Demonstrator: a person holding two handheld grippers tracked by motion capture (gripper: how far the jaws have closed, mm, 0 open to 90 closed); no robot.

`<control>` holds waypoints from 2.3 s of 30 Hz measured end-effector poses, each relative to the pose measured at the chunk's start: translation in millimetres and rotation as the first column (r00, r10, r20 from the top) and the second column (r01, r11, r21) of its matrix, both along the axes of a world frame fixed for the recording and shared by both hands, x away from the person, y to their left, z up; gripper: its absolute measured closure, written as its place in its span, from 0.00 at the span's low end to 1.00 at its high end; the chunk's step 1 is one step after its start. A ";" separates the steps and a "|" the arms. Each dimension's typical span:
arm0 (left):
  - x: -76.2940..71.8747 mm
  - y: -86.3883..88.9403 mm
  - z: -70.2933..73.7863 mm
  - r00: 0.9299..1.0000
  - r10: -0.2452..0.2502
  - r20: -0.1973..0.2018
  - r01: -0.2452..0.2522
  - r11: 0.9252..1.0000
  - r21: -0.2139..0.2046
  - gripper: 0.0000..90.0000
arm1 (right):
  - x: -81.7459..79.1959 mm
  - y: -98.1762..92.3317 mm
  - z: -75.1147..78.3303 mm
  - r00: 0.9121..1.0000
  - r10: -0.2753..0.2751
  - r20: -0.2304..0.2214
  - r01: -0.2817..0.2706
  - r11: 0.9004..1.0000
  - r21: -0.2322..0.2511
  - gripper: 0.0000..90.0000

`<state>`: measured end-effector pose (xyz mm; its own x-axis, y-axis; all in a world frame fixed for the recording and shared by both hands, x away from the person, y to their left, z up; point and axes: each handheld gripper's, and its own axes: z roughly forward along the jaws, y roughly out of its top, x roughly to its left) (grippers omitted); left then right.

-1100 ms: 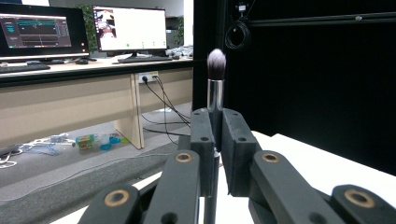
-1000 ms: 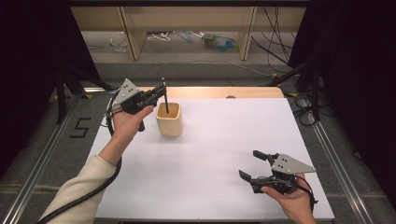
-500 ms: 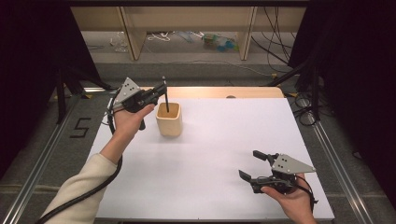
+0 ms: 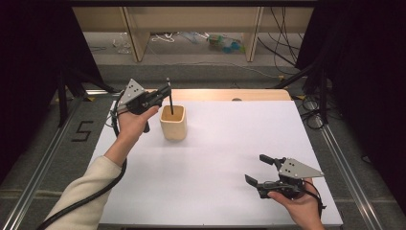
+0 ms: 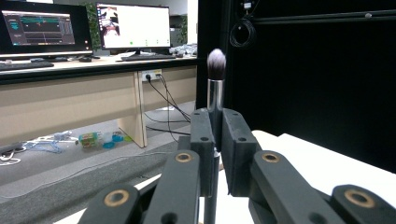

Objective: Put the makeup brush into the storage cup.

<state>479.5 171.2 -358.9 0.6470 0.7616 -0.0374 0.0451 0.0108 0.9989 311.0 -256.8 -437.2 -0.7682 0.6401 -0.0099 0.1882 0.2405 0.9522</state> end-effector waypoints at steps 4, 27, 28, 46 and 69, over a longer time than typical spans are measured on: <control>1.3 -1.0 -0.9 1.000 0.003 -0.002 -0.003 1.000 -0.008 0.93 | 0.0 -0.1 -0.1 1.000 0.001 -0.001 -0.001 1.000 0.001 0.18; 7.1 -3.3 -6.2 1.000 0.013 0.003 -0.013 1.000 -0.006 0.93 | 0.0 -0.3 -0.1 1.000 0.001 -0.001 -0.001 1.000 0.000 0.18; 7.2 -3.6 -6.6 1.000 0.015 0.002 -0.015 1.000 -0.007 0.93 | -0.1 -0.2 -0.1 1.000 0.001 -0.002 -0.001 1.000 0.000 0.18; 10.5 -5.9 -14.9 1.000 0.021 -0.004 -0.021 1.000 -0.008 0.93 | -0.2 -0.3 -0.1 1.000 0.003 -0.003 -0.003 1.000 0.001 0.18; 11.3 -4.0 -24.9 0.999 0.030 -0.017 -0.030 1.000 -0.008 0.93 | -1.4 -0.2 -0.1 1.000 0.005 -0.030 -0.005 1.000 0.001 0.18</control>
